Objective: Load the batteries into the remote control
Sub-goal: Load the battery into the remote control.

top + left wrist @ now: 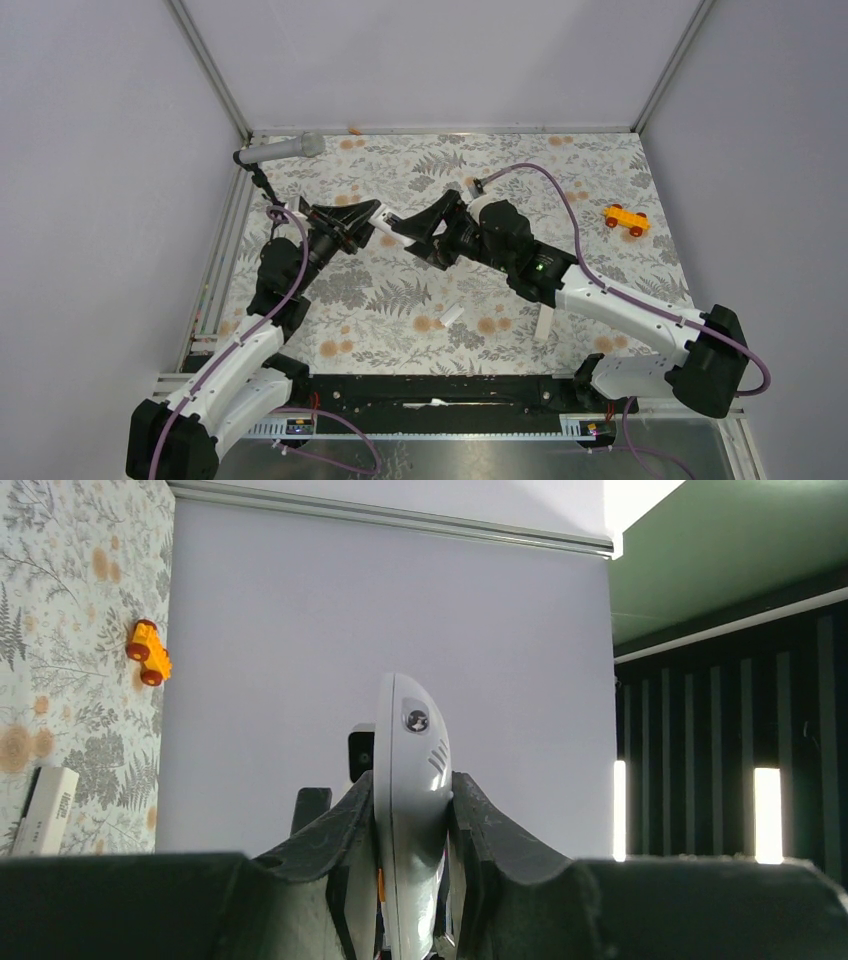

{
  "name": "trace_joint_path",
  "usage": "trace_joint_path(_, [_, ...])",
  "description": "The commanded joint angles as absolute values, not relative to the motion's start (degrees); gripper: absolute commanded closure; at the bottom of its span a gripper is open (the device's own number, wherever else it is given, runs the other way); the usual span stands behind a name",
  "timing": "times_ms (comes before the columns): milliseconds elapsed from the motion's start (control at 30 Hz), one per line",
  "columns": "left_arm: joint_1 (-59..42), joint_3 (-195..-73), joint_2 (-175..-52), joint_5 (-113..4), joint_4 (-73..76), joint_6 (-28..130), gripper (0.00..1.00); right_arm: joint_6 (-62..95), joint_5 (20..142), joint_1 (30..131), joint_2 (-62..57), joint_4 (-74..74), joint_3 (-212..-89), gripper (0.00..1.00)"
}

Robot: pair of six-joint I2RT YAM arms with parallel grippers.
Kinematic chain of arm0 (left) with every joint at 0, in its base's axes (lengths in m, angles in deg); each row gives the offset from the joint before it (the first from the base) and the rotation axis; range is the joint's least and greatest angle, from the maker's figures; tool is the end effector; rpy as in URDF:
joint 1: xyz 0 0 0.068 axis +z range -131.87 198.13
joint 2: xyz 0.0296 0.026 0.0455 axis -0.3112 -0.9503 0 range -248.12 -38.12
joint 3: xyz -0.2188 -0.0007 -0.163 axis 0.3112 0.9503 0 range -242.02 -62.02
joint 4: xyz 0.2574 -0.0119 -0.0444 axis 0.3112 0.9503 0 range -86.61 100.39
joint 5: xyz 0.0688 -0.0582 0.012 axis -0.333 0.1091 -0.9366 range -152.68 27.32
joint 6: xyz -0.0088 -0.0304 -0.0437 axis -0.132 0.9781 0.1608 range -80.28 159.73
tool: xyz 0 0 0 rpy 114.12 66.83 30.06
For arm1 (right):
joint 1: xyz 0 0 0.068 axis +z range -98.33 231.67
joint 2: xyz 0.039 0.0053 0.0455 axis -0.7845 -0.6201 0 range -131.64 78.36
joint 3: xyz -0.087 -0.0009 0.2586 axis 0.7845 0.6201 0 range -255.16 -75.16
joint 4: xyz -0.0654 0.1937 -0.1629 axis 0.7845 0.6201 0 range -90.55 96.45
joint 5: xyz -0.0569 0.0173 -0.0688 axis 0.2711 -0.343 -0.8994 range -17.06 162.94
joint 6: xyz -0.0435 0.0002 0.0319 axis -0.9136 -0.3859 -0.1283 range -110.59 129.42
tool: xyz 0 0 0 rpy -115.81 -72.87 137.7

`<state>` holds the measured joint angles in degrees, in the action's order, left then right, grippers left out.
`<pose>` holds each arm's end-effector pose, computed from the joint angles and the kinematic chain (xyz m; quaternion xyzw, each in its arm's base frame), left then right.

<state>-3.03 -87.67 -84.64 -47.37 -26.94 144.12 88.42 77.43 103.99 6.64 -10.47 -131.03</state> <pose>0.1790 -0.0793 0.2916 -0.3495 0.5464 -0.7118 0.2693 0.1801 0.2376 0.3436 0.1458 0.7282 0.6216 0.2492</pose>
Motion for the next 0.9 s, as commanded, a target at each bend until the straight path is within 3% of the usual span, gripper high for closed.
trace_joint_path(0, [-3.62,-89.88,-82.06,-47.87,-32.86,143.85,1.00,83.02,75.58,103.68,5.81,-2.51,-132.80,0.19])
trace_joint_path(167, [-3.49,-90.86,-80.86,-47.00,-26.82,135.57,1.00,78.02,74.98,103.38,8.83,-4.86,-133.83,0.01])
trace_joint_path(500, [-3.14,-89.24,-81.96,-41.60,-29.26,129.34,1.00,75.21,81.71,102.56,6.79,-6.24,-135.38,0.01])
trace_joint_path(633, [-3.14,-90.17,-80.85,-42.17,-27.03,127.89,1.00,75.51,82.53,102.56,5.85,-6.27,-134.67,0.08])
trace_joint_path(867, [-3.05,-90.35,-81.46,-41.98,-29.76,130.65,1.00,76.22,82.99,102.52,5.23,-6.53,-133.16,0.34])
